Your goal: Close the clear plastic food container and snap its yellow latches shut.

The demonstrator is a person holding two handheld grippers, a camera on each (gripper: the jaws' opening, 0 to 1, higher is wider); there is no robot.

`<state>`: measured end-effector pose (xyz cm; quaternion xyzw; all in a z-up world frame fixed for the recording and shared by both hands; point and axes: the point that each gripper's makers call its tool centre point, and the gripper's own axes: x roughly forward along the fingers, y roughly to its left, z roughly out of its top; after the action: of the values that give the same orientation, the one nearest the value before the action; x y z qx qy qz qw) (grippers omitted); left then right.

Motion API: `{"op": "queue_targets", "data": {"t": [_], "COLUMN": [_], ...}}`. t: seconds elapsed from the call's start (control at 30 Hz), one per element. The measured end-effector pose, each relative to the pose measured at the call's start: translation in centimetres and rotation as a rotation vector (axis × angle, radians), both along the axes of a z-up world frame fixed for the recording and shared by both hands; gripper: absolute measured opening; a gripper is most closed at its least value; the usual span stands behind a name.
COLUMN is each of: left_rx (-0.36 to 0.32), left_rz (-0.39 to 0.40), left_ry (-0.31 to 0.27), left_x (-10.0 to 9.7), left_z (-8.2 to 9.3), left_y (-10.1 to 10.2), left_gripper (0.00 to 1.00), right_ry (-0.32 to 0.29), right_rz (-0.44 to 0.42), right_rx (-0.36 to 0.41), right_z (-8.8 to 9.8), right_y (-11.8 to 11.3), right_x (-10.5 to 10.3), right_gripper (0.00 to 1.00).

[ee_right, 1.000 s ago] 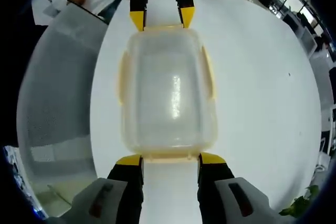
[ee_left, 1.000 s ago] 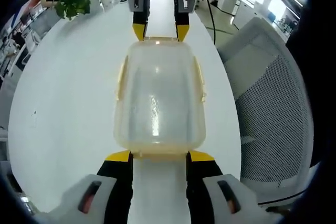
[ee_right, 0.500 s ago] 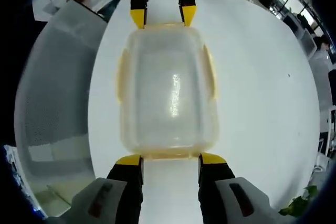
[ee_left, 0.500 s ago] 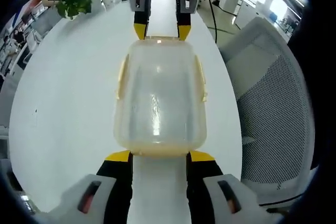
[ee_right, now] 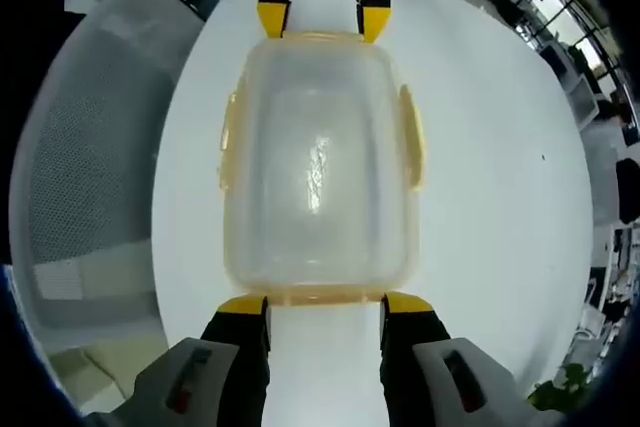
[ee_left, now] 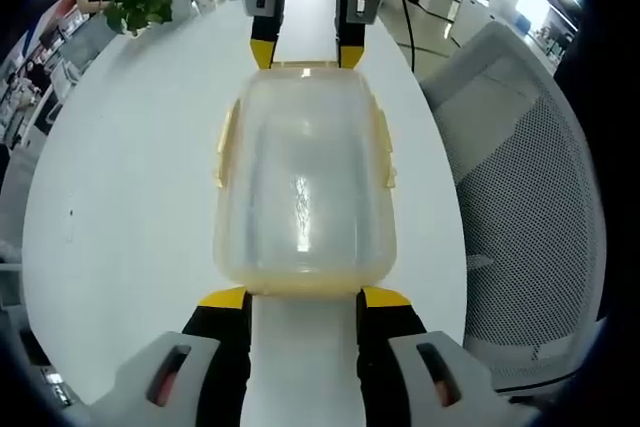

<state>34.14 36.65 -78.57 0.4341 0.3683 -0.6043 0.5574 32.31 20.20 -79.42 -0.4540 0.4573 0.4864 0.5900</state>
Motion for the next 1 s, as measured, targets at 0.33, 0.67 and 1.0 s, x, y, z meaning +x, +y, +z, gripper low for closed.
{"op": "queue_targets", "data": {"t": [0.33,0.67,1.0], "left_rx": [-0.049,-0.066,-0.233], "left_rz": [0.044,0.117,0.389], "left_ry": [0.027,0.069,0.194], "left_x": [0.0,-0.3,-0.3], "left_z": [0.4,0.2,3.4], "left_y": [0.3,1.9,2.3], "left_gripper": [0.4,0.41,0.43], "right_ry": [0.037,0.07,0.103], "right_rz": [-0.082,-0.292,-0.555], "right_rx": [0.062,0.206,0.363], "right_z": [-0.1,0.7,2.7], "right_y": [-0.6,-2.0,-2.6], "right_x": [-0.6,-0.8,0.0], "right_gripper": [0.43,0.49,0.44]}}
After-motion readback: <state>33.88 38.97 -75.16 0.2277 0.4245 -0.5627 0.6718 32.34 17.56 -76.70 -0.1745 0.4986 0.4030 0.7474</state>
